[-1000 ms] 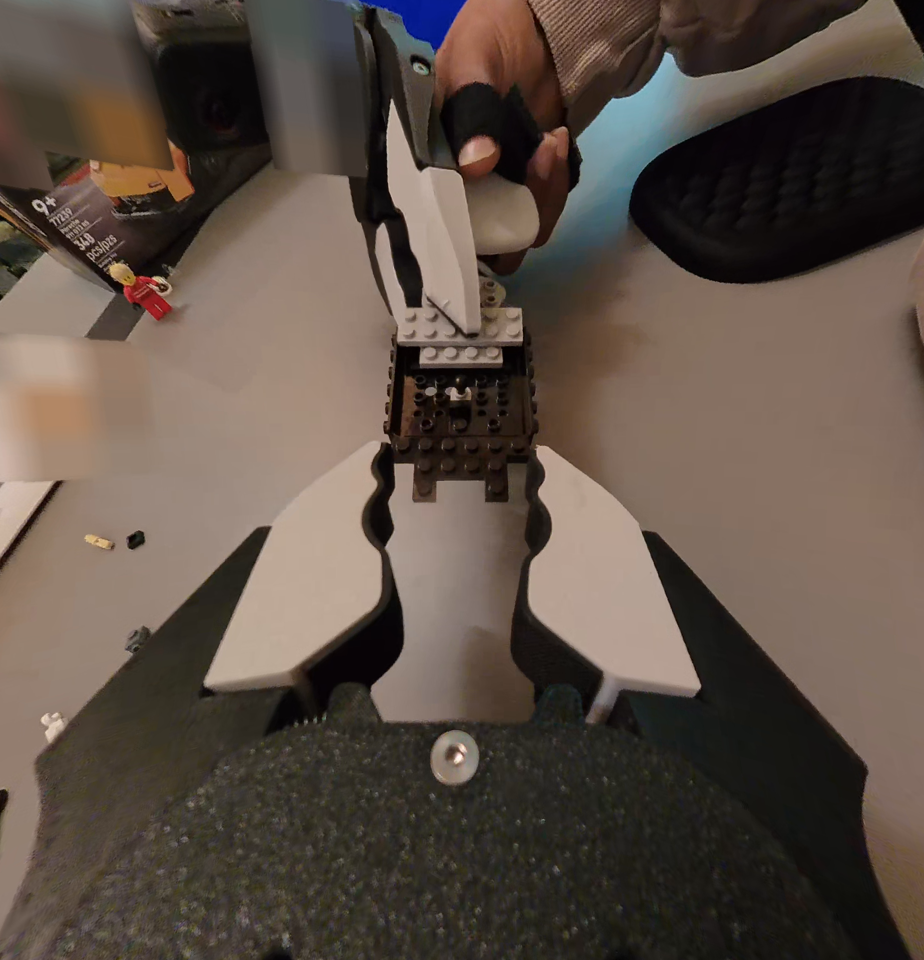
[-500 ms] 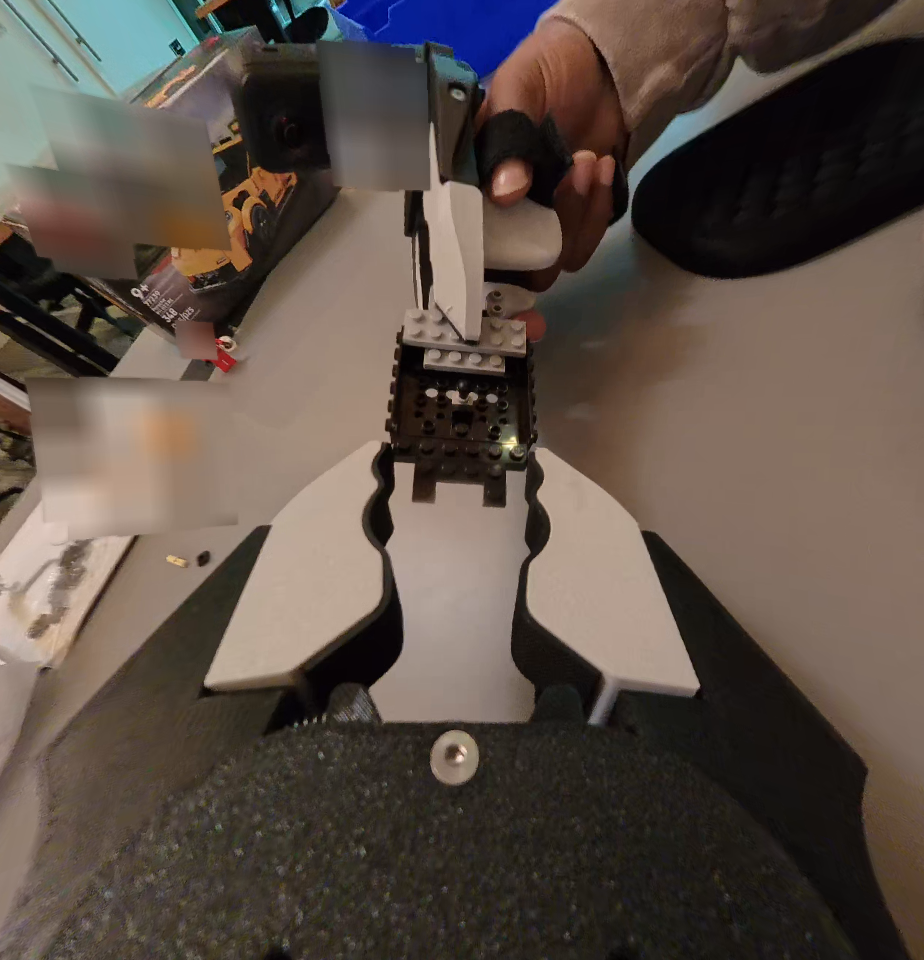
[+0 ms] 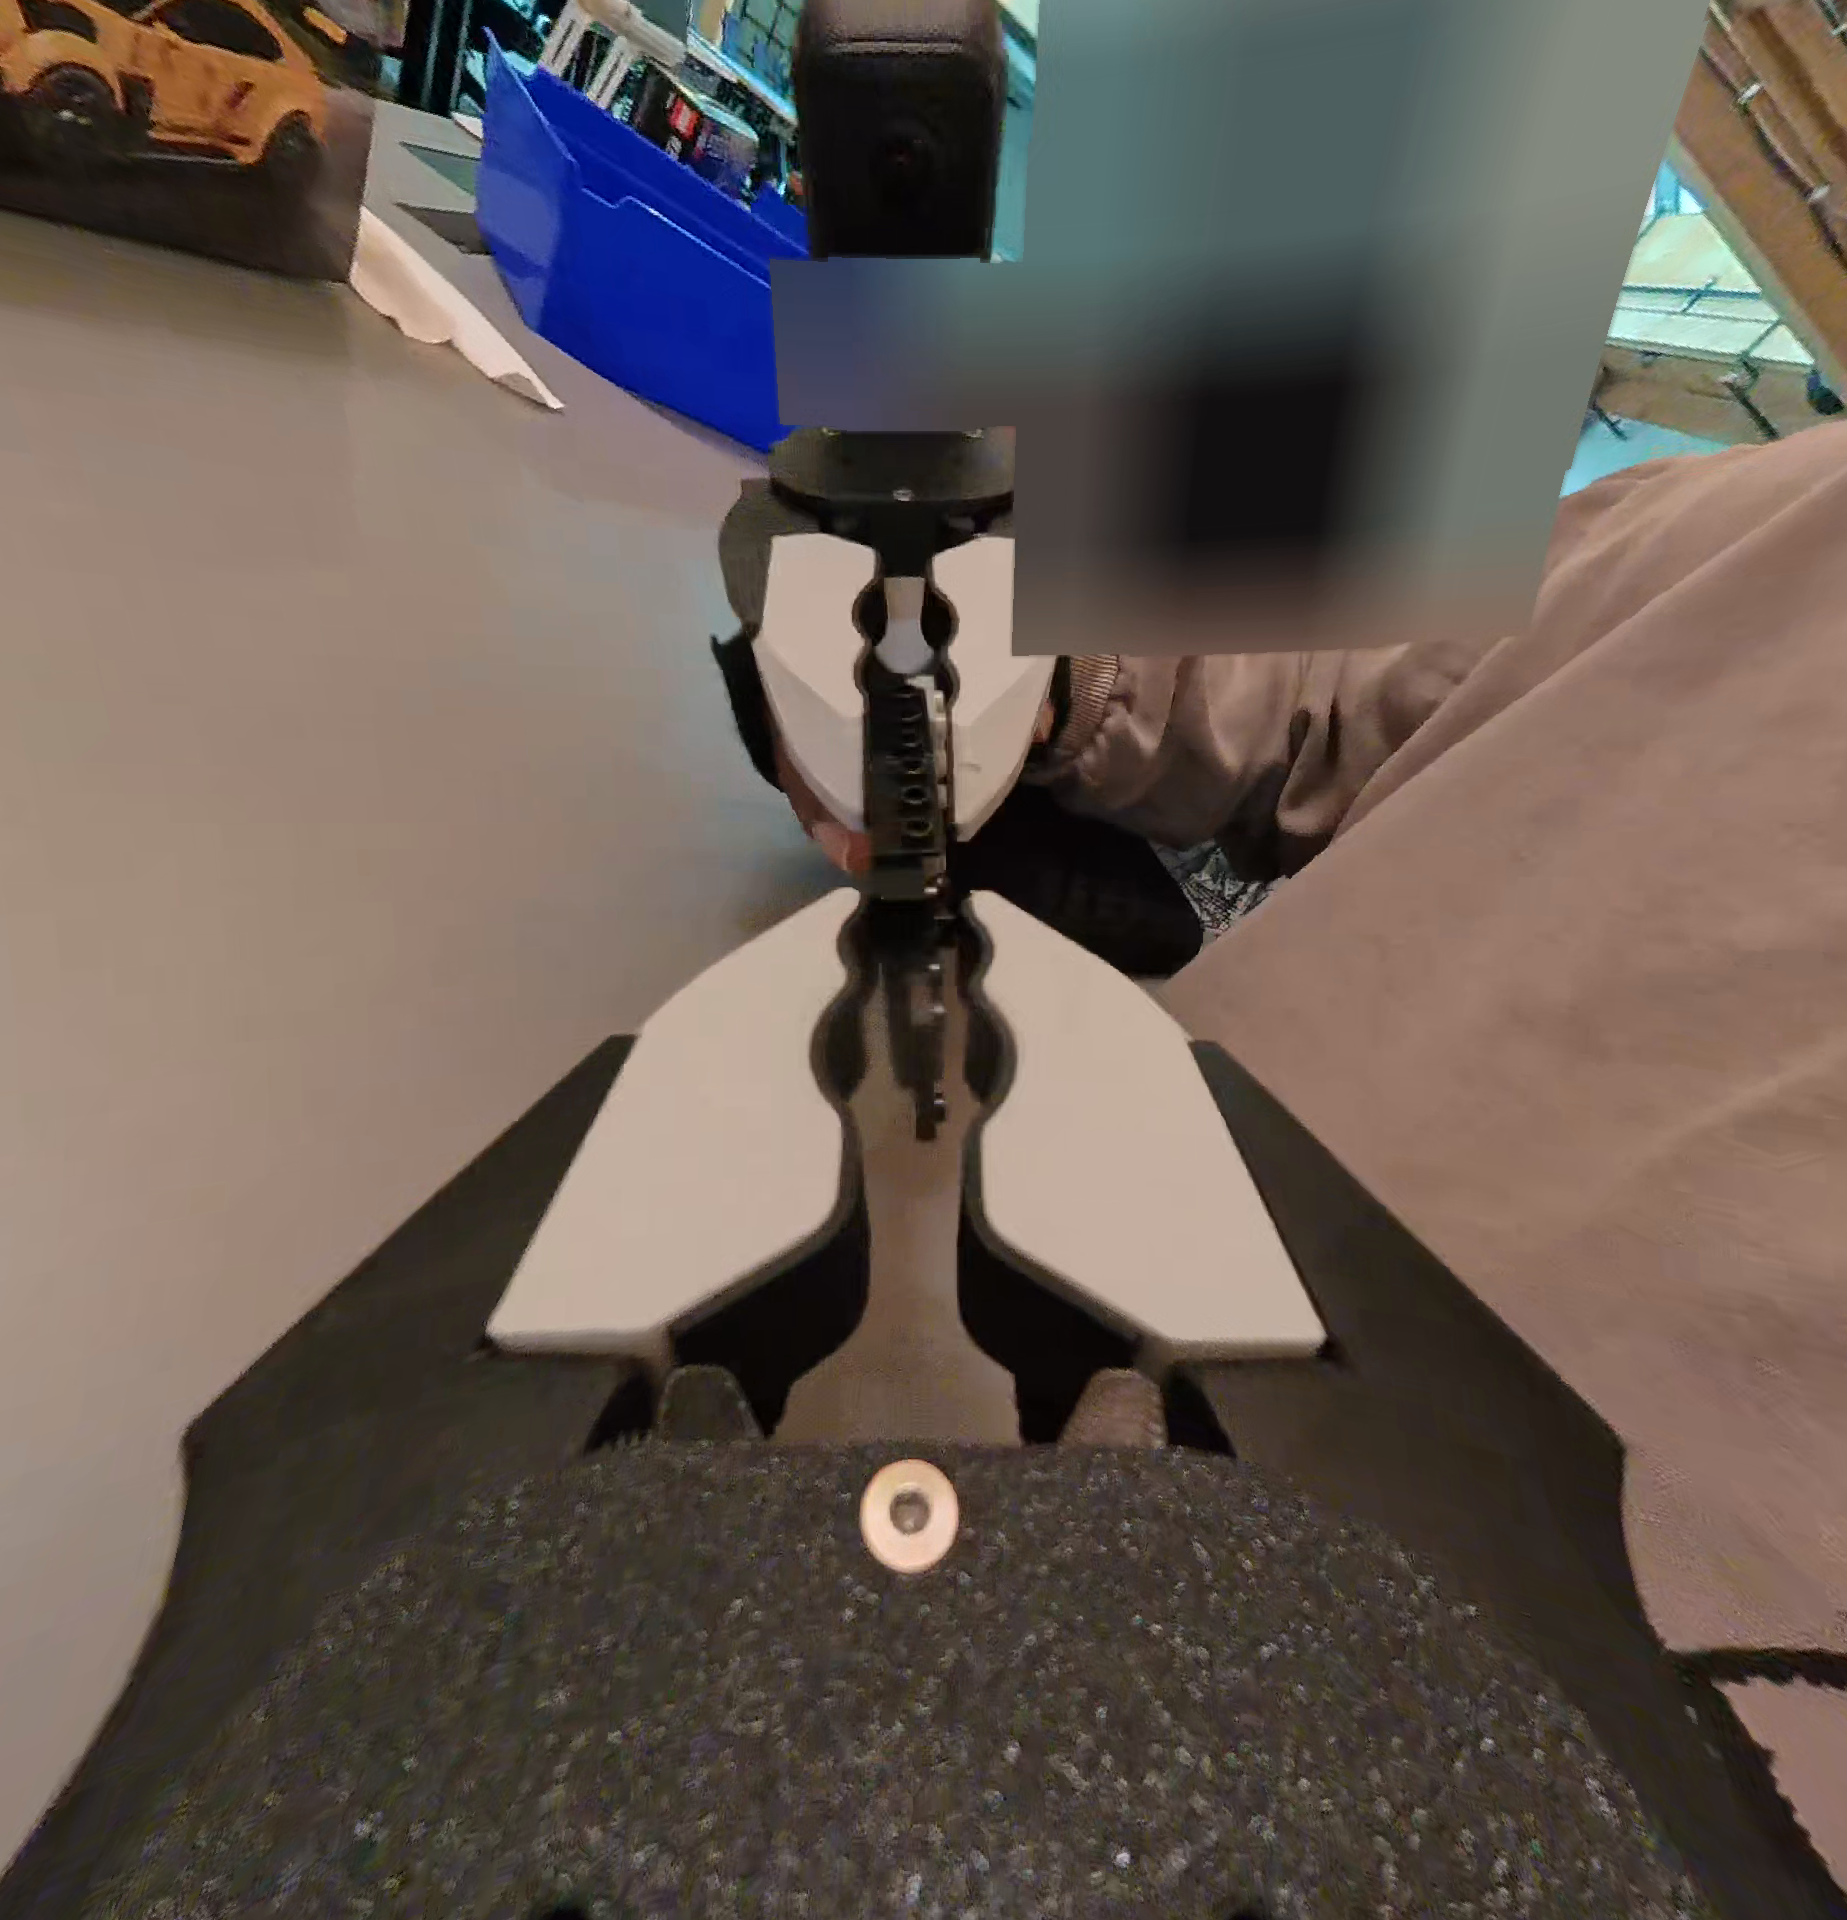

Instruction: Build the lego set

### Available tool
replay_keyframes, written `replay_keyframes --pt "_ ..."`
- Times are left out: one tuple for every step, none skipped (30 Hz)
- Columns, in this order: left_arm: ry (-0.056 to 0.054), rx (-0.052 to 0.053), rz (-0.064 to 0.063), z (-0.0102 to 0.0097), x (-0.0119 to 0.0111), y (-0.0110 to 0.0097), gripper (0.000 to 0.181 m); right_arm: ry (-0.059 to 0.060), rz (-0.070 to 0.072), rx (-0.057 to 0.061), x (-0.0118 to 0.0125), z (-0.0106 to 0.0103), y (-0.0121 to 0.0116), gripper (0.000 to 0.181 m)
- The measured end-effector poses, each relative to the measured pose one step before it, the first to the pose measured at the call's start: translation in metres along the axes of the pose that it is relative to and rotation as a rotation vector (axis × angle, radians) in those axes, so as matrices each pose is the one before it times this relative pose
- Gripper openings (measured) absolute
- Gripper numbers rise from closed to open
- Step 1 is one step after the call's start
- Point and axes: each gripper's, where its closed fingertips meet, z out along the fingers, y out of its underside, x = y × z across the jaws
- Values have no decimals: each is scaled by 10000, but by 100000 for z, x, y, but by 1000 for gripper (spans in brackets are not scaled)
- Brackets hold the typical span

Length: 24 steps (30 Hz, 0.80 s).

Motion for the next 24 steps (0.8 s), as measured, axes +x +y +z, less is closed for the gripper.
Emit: replay_keyframes --pt "11 -36 -165 29 -52 39 14 129 -121 45 30 -31 41 15" --pt "-5 -33 -119 45 -4 84 14 28 29 85 -6 -22 71 15" --pt "-14 7 -46 46 50 45 14 -39 119 143 -41 -24 63 15" --pt "-28 -32 -24 56 39 91 14 -44 154 101 -27 -26 118 15" --pt "6 30 -22 31 95 21 14 -38 102 139 -73 -26 46 15" --pt "43 88 -71 4 114 -37 14 -68 120 137 -125 -19 -27 15" --pt "60 44 -76 12 118 22 14 -44 28 54 -128 -19 31 15" --pt "-5 43 18 2 43 31 14 49 -89 12 -37 8 34 15" --pt "30 93 29 -1 97 -29 14 15 -42 23 -72 -12 -55 15" --pt "67 105 -65 -15 85 -72 14 7 -36 -5 -80 -8 -74 14" --pt "58 16 -60 1 39 48 14 38 -98 -92 -25 5 25 14" --pt "24 -95 28 -8 -22 166 14 60 -121 -152 -3 56 138 15" --pt "48 -207 73 -48 24 203 14 36 -154 -184 -49 114 187 15" --pt "-33 -276 147 -122 -62 169 14 159 -244 -182 50 151 146 15" --pt "-165 -243 354 -182 -130 38 14 228 -300 -162 109 102 26 15" --pt "-176 -179 473 -232 -39 -168 20 263 -366 -248 168 44 85 15" --pt "-216 -267 470 -168 -92 -174 29 237 -388 -223 119 37 49 15" --pt "-140 -408 488 -43 20 -46 33 110 -271 -134 -61 92 -87 15" --pt "-153 -458 459 124 2 22 34 127 -283 -146 -42 157 -70 14" --pt "-147 -428 457 298 22 32 35 175 -350 -224 -13 265 33 14" --pt "-57 -341 407 388 133 -31 35 159 -379 -253 -68 338 89 14" --pt "47 -304 302 430 224 10 33 53 -266 -148 -188 343 -34 14" --pt "5 -289 187 359 78 53 29 -1 -166 -102 -210 284 -70 14" --pt "-127 -234 136 179 -203 101 27 126 -218 -254 -3 183 195 14"
